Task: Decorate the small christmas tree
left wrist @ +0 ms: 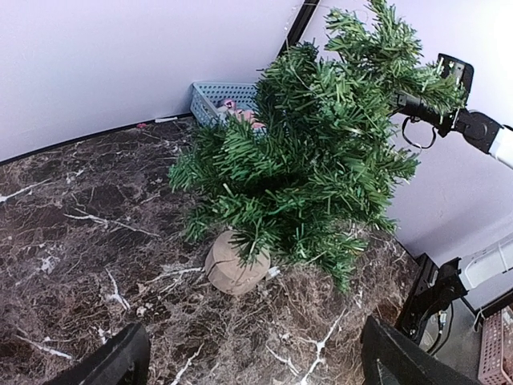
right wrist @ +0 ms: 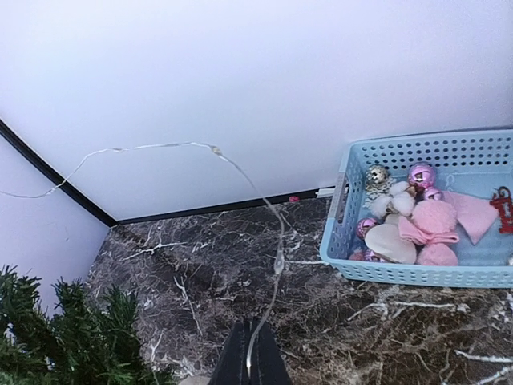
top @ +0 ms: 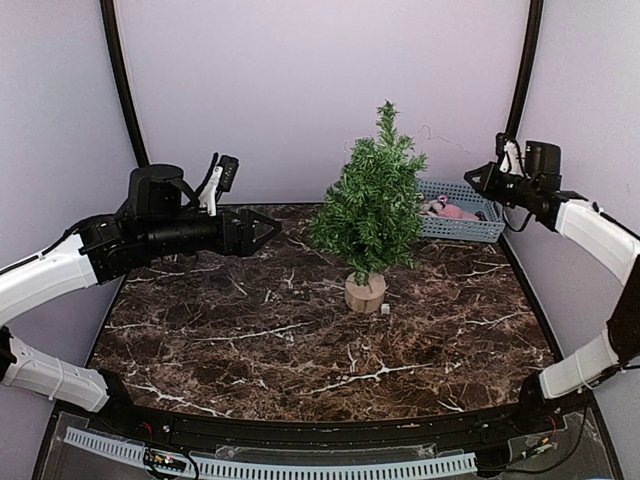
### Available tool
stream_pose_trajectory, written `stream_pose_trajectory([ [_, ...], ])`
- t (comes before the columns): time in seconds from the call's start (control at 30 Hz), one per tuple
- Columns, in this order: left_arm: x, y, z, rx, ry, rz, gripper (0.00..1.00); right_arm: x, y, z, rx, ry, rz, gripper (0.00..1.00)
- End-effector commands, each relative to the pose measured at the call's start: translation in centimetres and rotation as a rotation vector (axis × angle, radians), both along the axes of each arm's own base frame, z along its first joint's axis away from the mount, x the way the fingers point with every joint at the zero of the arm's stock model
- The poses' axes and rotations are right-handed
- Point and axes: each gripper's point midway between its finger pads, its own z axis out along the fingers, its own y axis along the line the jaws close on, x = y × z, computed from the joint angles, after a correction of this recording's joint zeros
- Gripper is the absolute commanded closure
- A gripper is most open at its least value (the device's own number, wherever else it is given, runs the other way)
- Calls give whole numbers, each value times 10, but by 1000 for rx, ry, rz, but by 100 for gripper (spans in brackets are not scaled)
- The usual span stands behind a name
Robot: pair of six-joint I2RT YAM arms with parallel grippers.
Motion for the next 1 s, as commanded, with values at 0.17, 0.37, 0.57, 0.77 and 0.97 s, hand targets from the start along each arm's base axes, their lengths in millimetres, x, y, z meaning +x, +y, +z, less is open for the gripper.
stream_pose_trajectory([
  [0.17,-22,-25,12,30,-61,-156,8,-89,-4,-10,-194,166,-144,100],
  [0.37,-41,-50,41,-25,-128,-247,9,-132,-1,-49,-210,322,-122,100],
  [0.57,-57,-67,46,-33,-154,-279,9,-173,56,-60,-182,398,109,100],
  [0.77,-70,-81,44,-24,-181,-299,9,-220,111,-45,-156,417,351,100],
  [0.97,-83,-97,48,-27,-239,-348,9,-236,127,-19,-182,371,382,100],
])
